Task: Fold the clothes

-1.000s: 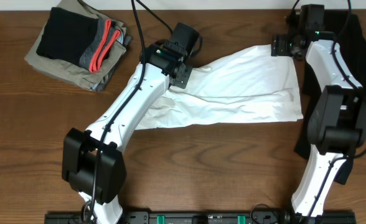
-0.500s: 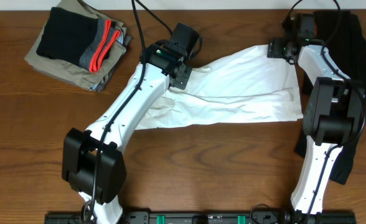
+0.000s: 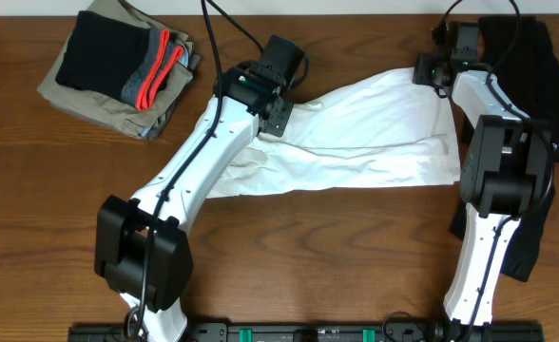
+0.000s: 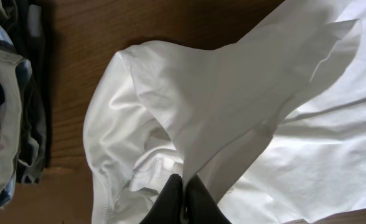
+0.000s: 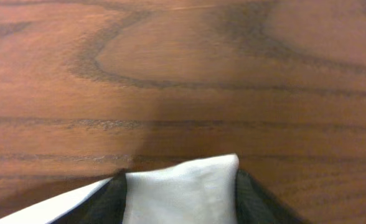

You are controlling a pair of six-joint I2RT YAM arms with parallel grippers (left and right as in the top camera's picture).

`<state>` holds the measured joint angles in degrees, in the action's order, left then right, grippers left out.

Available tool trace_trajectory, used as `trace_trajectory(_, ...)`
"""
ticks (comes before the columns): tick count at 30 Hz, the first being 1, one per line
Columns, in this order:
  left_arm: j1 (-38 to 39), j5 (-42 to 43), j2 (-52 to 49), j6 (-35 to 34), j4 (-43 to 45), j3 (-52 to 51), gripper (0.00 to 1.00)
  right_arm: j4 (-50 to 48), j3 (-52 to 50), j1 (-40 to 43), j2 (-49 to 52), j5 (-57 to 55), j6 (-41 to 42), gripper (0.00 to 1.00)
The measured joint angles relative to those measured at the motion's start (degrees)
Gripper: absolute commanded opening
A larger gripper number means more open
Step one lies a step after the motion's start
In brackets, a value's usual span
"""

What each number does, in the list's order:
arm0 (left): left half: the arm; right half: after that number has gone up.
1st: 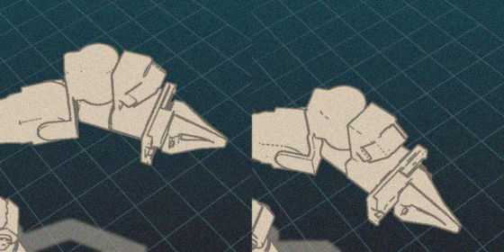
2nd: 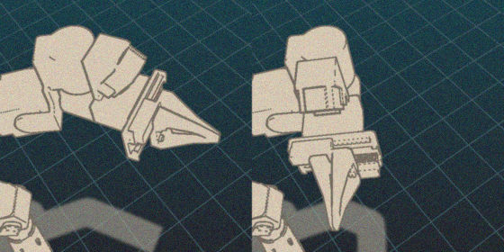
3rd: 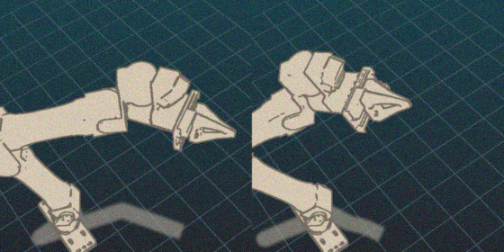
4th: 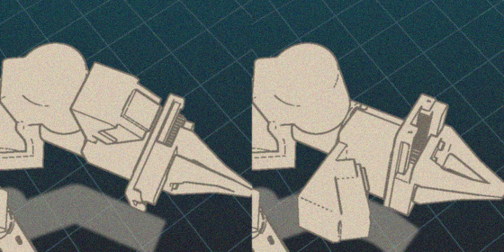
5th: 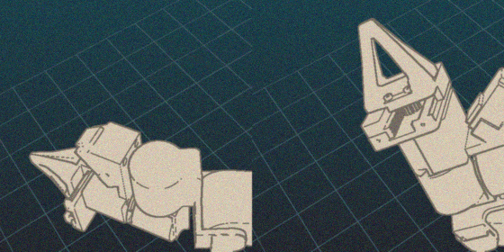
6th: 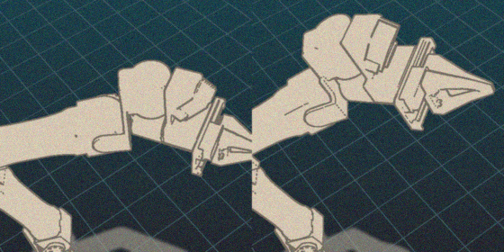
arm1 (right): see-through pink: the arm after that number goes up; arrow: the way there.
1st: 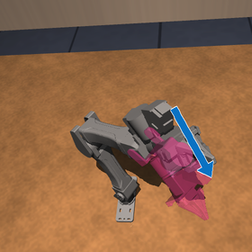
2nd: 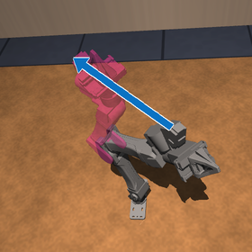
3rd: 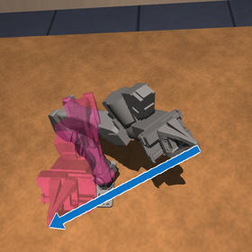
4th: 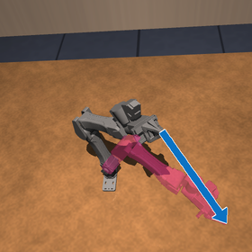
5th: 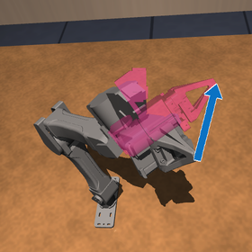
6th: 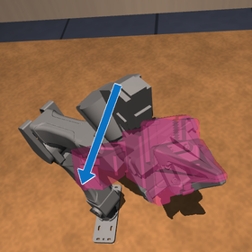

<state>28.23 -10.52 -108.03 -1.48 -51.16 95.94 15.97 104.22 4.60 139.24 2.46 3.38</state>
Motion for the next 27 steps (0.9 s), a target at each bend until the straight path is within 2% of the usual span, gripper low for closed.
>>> trace_trajectory(2, 0.0, 0.0, 0.0, 0.0, 0.0, 0.0, 0.06, 0.3, 0.1, 0.2, 0.0, -0.1, 0.5, 0.16)
trace_trajectory(4, 0.0, 0.0, 0.0, 0.0, 0.0, 0.0, 0.06, 0.7, 0.2, 0.3, 0.0, 0.2, 0.6, 0.12)
trace_trajectory(8, 0.0, 0.0, 0.0, -0.2, 0.0, 0.0, 0.06, 3.0, 0.5, 0.9, -0.3, 0.7, 0.7, 0.12)
trace_trajectory(12, -0.4, 0.0, 0.0, -2.3, -0.9, 0.0, 0.06, 9.4, 0.6, 1.6, -2.1, 0.7, 0.8, 0.13)
trace_trajectory(15, -1.4, 0.0, 0.0, -4.4, -2.8, 0.0, 0.06, 15.1, 0.0, 2.5, -4.3, 0.7, 0.9, 0.20)
trace_trajectory(17, -2.5, 0.0, 0.0, -6.0, -4.4, 0.0, 0.06, 19.3, -0.3, 3.3, -6.8, 1.0, 0.7, 0.21)
trace_trajectory(19, -3.6, 0.0, 0.0, -7.3, -5.9, 0.0, 0.06, 23.0, -0.5, 4.0, -10.1, 1.6, 0.5, 0.17)
trace_trajectory(21, -5.0, 0.0, 0.0, -8.7, -7.4, 0.0, 0.06, 27.0, -0.5, 4.7, -14.3, 2.3, 0.2, 0.07)
trace_trajectory(23, -6.4, 0.0, 0.0, -9.8, -8.3, 0.0, 0.06, 30.0, -0.5, 5.1, -18.3, 2.8, -0.1, 0.01)
trace_trajectory(27, -8.7, 1.0, 0.0, -11.0, -9.0, 0.0, 0.06, 36.4, -0.2, 5.2, -24.8, 3.4, -0.2, 0.01)
